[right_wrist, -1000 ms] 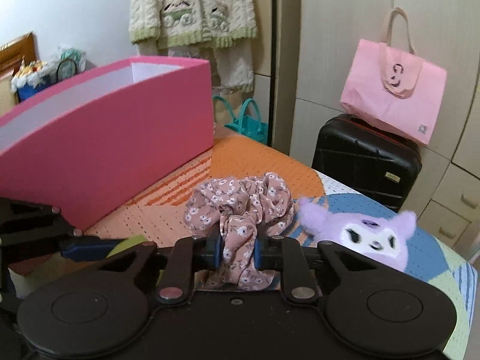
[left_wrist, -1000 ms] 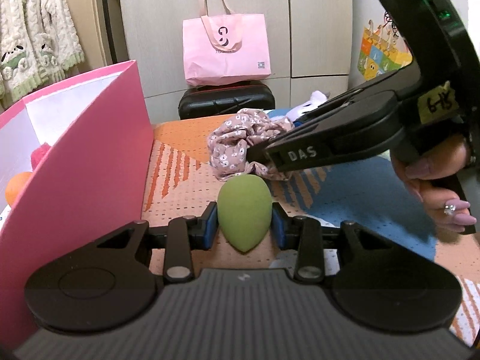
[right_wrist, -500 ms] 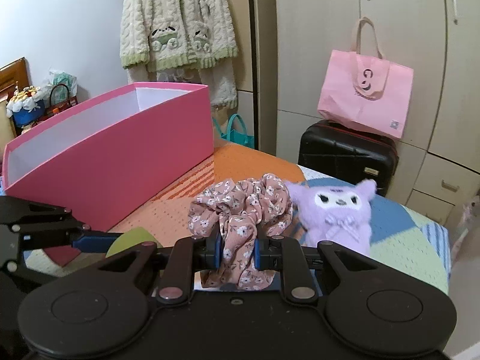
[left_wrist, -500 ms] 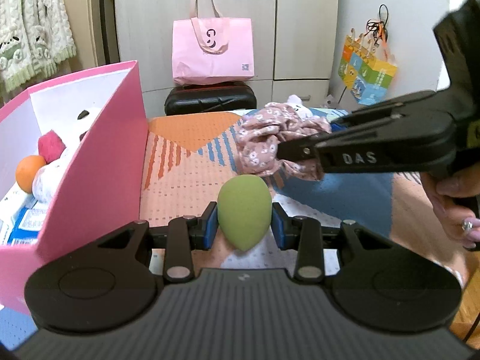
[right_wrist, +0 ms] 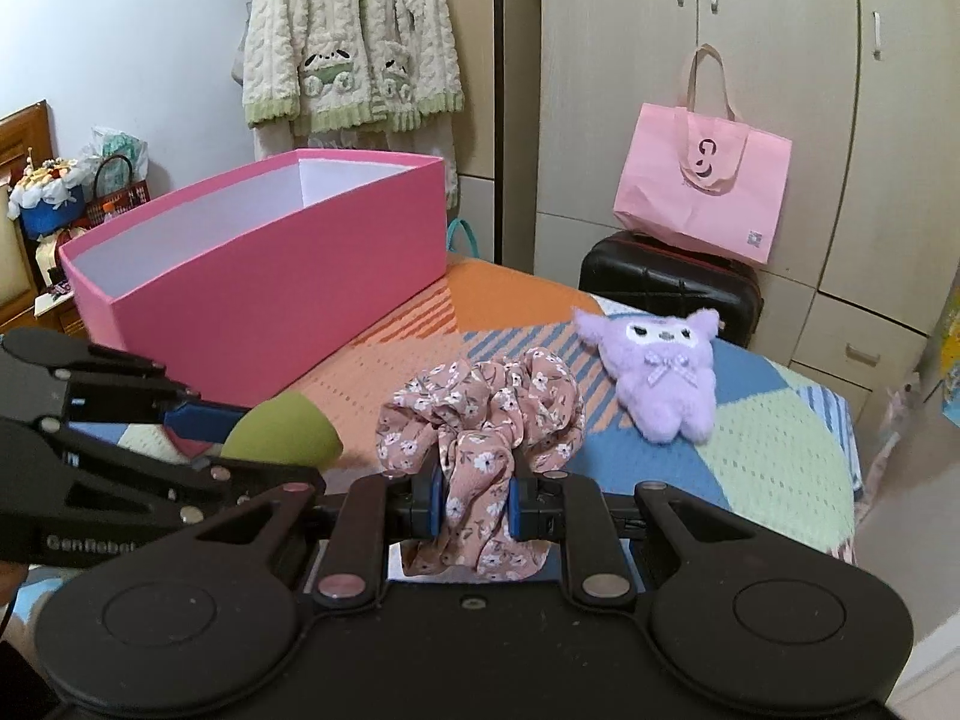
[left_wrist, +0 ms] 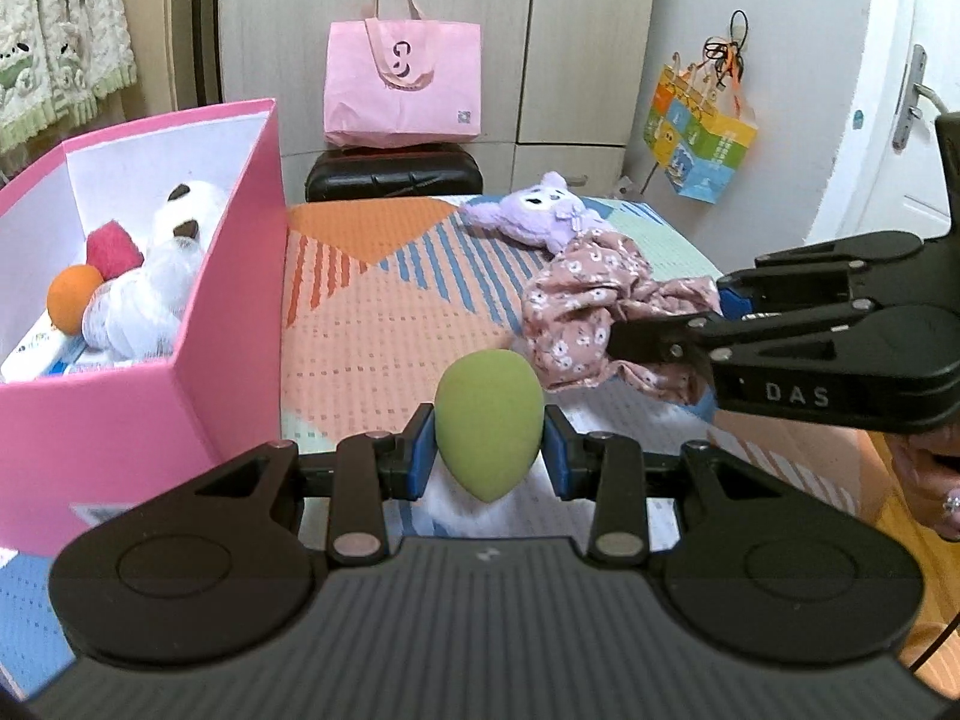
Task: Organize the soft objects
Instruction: 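Lift the green sponge with the left gripper while the right lifts the floral scrunchie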
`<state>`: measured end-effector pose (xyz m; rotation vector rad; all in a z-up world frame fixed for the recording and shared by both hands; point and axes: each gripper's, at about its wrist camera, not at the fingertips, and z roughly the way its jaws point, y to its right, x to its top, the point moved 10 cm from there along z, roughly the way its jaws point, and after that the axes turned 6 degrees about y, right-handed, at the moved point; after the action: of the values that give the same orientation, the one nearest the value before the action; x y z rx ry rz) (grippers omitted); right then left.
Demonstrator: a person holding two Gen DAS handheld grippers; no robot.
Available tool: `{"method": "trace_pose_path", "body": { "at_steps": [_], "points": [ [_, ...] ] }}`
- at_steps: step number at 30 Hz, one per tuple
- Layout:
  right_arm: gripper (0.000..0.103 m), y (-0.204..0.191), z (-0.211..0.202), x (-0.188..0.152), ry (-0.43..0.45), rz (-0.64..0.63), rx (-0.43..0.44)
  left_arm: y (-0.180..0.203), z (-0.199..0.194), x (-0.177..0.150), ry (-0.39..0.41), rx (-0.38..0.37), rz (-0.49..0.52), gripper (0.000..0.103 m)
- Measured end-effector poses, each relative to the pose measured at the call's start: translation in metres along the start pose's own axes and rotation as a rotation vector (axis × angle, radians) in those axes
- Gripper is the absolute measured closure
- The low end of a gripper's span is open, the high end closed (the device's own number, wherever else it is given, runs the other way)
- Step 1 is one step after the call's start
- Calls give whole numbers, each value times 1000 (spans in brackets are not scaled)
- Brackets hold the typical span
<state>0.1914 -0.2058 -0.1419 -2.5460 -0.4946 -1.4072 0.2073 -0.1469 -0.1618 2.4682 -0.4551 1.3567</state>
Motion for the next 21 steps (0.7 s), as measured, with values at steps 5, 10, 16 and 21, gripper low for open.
{"method": "trace_pose_path", "body": {
  "at_steps": [5, 10, 16, 21],
  "points": [
    [81, -10, -17, -10, -21, 12, -3, 2, -10, -8, -26, -45, -22, 67],
    [81, -22, -34, -18, -45, 42, 8, 2, -22, -15, -43, -77, -32, 67],
    [81, -36, -52, -23, -71, 91, 37, 4, -38, -22, -95, -165, -53, 67],
    [81, -51, -67, -21, -80, 111, 78, -1, -56, -24, -130, -230, -68, 67]
  ]
}}
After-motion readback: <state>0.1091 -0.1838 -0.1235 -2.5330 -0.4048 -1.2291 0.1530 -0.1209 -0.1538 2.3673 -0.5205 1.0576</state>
